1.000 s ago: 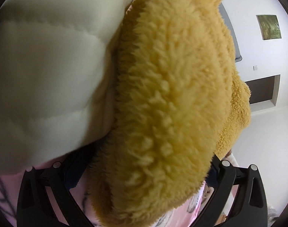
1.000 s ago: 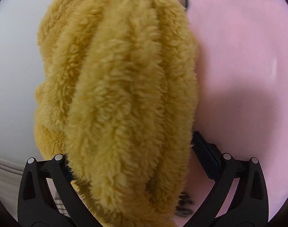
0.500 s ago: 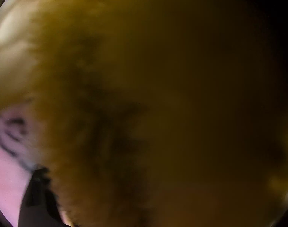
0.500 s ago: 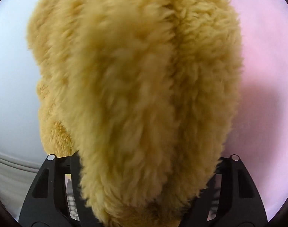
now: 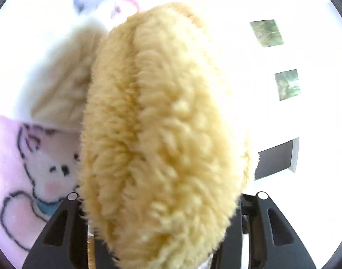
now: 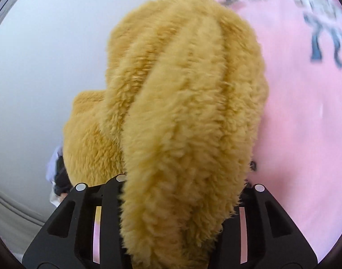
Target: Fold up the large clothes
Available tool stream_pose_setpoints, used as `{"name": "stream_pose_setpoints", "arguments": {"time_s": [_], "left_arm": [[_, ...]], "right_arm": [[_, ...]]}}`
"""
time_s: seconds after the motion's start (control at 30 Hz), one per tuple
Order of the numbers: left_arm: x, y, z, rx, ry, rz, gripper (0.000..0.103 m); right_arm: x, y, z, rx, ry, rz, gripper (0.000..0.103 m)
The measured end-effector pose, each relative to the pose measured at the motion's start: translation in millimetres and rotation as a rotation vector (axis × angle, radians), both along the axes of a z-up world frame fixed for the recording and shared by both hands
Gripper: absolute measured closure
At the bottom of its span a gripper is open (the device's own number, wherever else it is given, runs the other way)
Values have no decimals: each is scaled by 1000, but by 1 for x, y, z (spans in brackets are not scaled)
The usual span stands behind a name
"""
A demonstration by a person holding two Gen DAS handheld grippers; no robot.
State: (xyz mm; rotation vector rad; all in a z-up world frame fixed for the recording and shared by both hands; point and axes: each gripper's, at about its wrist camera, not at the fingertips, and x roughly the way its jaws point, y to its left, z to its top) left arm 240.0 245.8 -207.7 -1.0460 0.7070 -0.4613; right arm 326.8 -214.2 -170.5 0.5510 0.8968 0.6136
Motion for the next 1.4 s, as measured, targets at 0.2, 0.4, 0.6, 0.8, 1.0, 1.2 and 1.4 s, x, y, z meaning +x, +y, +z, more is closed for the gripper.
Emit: {"name": "stream_pose_setpoints", "arguments": {"time_s": [0.2,0.4,0.6,0.8,1.0,1.2,1.4], "left_arm": [[-43,9,9,-120,-108,39,62],[-59,-36,31,-71,-219,-31,62],[9,-101,73,-56,-320,-91,62],[46,-176,106,-26,-404,-163,62],[92,-265,93,23,-379,-243,61],[112,-312,30,148,-236,-347,61],[106,-309,-36,247,-110,-378,58]], "right_arm": [[-58,-13,45,12,-136,-22,70],[-115,-54,53,-62,-216,-60,71],[-106,-102,86,-109,-277,-182,71],[-117,-154,137,-180,-382,-269,71],[-135,-223,132,-291,-373,-377,71],[-160,-265,34,-330,-185,-441,71],[-186,-264,-58,-294,-40,-498,68]]}}
